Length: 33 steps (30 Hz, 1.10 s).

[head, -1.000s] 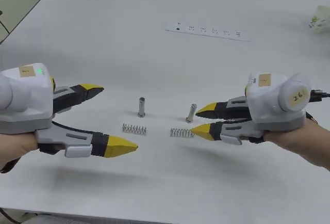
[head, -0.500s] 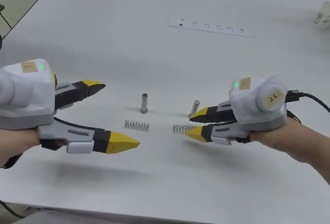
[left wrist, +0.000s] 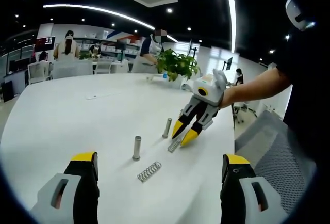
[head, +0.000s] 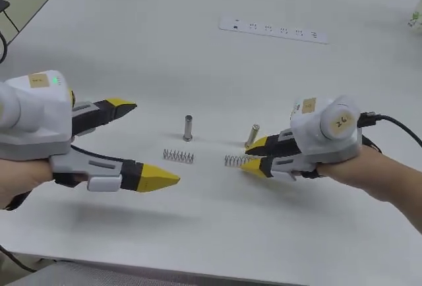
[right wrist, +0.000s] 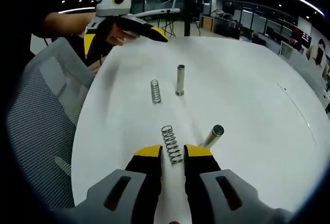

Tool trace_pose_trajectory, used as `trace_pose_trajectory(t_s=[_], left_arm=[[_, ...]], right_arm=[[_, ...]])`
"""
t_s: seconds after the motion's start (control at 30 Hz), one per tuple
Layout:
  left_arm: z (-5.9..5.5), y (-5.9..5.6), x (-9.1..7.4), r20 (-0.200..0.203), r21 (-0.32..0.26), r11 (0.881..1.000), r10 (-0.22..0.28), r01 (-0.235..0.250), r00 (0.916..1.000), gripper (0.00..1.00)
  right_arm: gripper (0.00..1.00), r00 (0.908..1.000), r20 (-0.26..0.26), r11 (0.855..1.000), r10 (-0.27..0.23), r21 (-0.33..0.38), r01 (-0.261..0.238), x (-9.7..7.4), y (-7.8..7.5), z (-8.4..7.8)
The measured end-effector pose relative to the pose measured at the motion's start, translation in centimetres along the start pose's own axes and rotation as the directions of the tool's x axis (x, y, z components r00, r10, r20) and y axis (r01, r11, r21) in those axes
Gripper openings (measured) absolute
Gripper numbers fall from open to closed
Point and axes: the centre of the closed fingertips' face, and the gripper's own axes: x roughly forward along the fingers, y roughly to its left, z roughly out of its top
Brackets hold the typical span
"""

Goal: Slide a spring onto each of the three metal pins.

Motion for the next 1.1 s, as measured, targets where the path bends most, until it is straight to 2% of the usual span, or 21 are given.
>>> trace_pose_trajectory(t_s=[0.33, 0.63, 1.1], left_arm=[[-0.1, 0.1, -0.1, -0.001, -0.001, 1.000, 0.002, -0.002, 1.0000, 0.97], [0.0, -0.1, -0.3, -0.001, 0.001, 1.000, 0.001, -0.001, 1.0000, 0.97], [0.4, -0.9, -0.1, -0.001, 0.018, 1.000, -0.015, 0.015, 0.9999, 0.96]], right_arm=[[0.09, 0.9994, -0.034, 0.999, 0.006, -0.050, -0.008, 0.5, 0.3, -0.8], [0.08, 0.9989, -0.047, 0.995, 0.009, -0.098, -0.014, 0.2, 0.4, -1.0], [0.08, 0.9997, -0.019, 0.991, 0.014, -0.132, -0.017, -2.1, 1.2, 0.3]])
